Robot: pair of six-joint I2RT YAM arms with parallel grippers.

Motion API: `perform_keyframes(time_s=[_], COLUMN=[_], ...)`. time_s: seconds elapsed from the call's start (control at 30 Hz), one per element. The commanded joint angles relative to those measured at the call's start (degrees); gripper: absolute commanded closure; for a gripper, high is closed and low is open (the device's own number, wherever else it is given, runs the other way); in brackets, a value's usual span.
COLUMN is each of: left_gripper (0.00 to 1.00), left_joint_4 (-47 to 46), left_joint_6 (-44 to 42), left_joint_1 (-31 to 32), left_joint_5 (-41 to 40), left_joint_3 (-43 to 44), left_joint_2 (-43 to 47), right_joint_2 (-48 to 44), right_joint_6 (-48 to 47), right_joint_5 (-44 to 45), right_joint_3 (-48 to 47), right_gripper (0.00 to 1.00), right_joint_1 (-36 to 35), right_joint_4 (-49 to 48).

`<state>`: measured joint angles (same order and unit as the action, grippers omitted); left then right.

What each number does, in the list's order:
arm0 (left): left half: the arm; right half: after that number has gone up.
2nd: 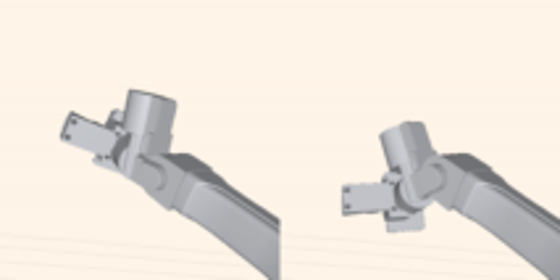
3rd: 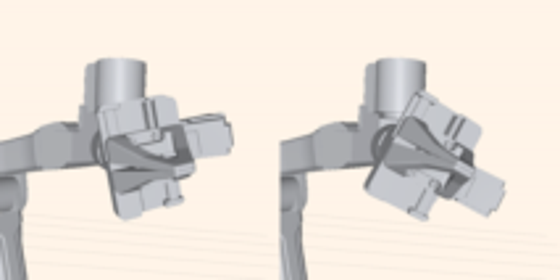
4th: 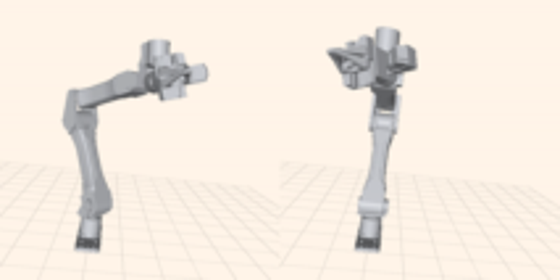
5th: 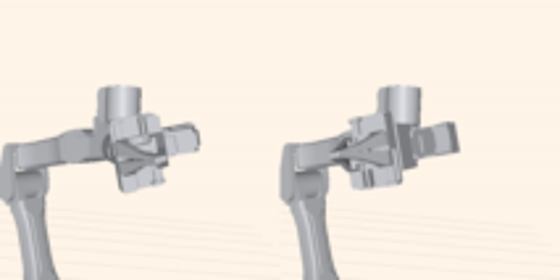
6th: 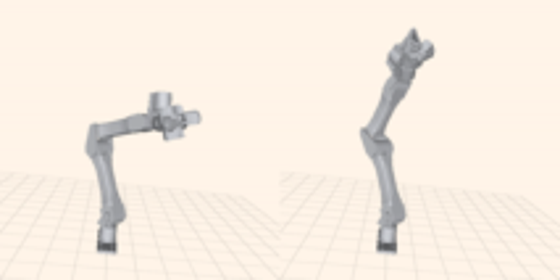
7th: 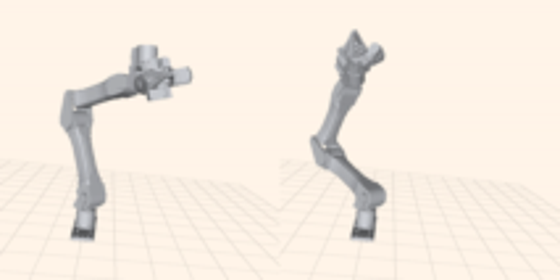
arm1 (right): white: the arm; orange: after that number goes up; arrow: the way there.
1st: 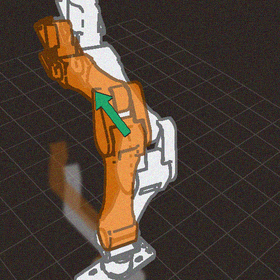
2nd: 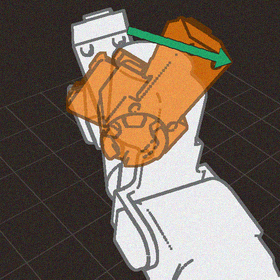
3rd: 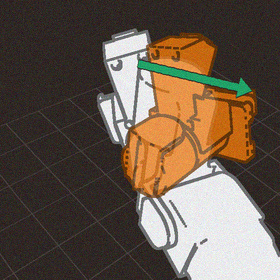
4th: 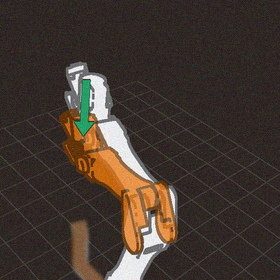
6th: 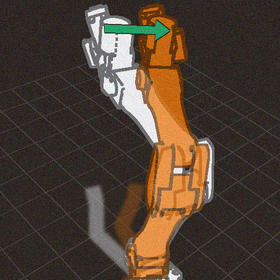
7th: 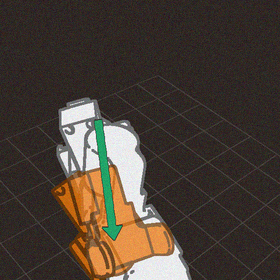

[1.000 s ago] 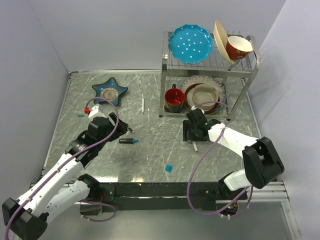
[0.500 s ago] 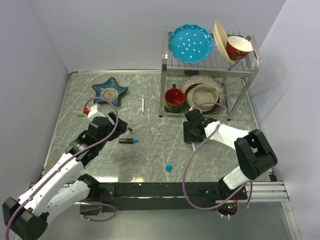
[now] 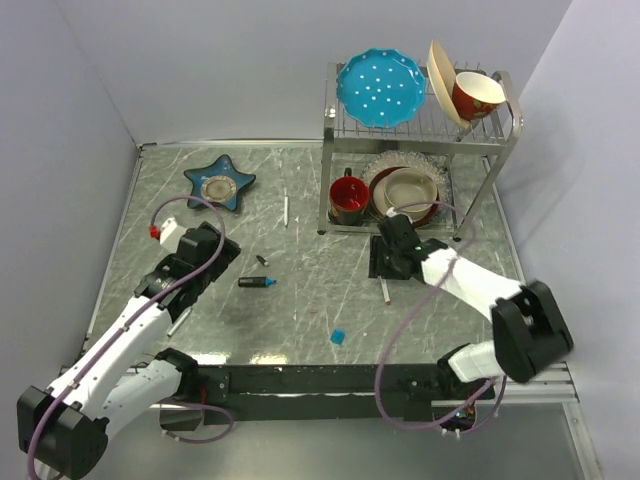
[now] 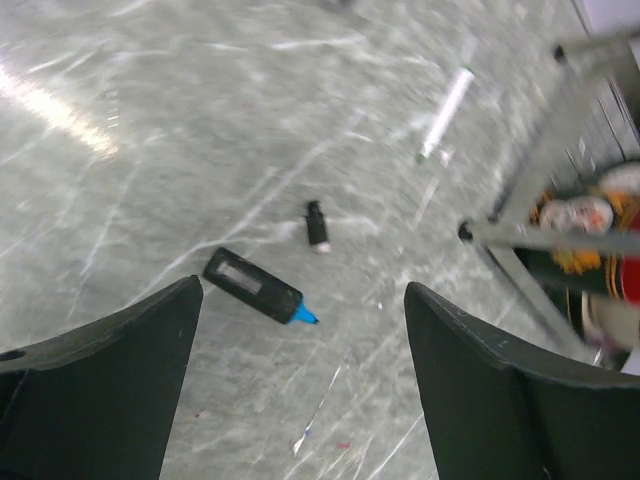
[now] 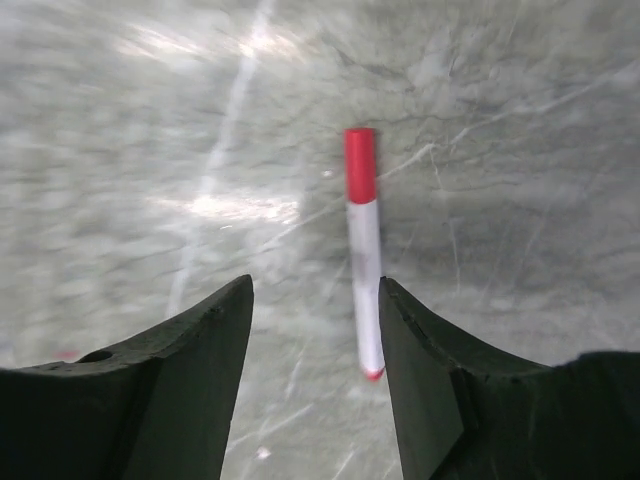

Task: Insert the pens into the pen caps

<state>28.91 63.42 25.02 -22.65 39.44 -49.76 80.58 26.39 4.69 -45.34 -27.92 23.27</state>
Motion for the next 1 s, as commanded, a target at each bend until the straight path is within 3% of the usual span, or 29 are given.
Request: perform_keyframes(time_s=[0.0,0.1,0.17,0.2,0.27,0.3,0.4,0.57,0.77,0.97], left_gripper=[0.16,0.19,0.19,0.19,0.18,0.18,0.19,0.26,0.34,0.31], left_joint_4=[-0.05,-8.93,-10.10,-8.79,-6.33,-3.45,-0.26,-2.27,1.23,1.68], left_joint_6=[6.58,-10.52,-19.60,-29.57,-38.24,-46.20,-58.90,-82.60,-98.11,-103.84], left_joint_1=[-1.46,-1.37,-1.46,-1.46,-1.37,-1.37,-1.37,-1.37,0.65,1.26], left_joint_5=[1.00,9.09,12.79,14.73,18.78,19.22,18.26,22.10,33.44,35.05], left_joint_3=[-1.03,-1.74,1.40,3.17,8.86,10.46,14.25,7.79,6.35,7.48], left_joint_2=[-0.25,-1.22,-2.62,-3.32,-5.87,-6.75,-9.56,-10.01,-16.85,-25.55], right_joint_2=[-11.29,-17.35,-20.71,-23.94,-27.21,-30.27,-35.81,-41.81,-45.41,-47.53], right_joint_6=[1.82,1.82,2.34,2.52,3.31,3.66,4.54,4.54,4.98,3.84], right_joint_5=[-1.96,-4.50,-6.70,-8.28,-9.60,-10.83,-11.72,-9.70,-9.87,-7.50], right_joint_3=[1.22,3.41,5.08,5.61,6.66,6.84,7.29,6.58,6.76,6.58], right_gripper=[0.39,0.38,0.38,0.38,0.38,0.38,0.38,0.38,0.38,0.38], right_joint_1=[-0.11,-0.90,-1.34,-1.52,-1.61,-1.70,-1.70,-1.70,-1.70,-1.70], right_joint_4=[-0.59,-1.99,-2.61,-3.31,-4.02,-4.63,-5.69,-4.46,-2.88,-0.94])
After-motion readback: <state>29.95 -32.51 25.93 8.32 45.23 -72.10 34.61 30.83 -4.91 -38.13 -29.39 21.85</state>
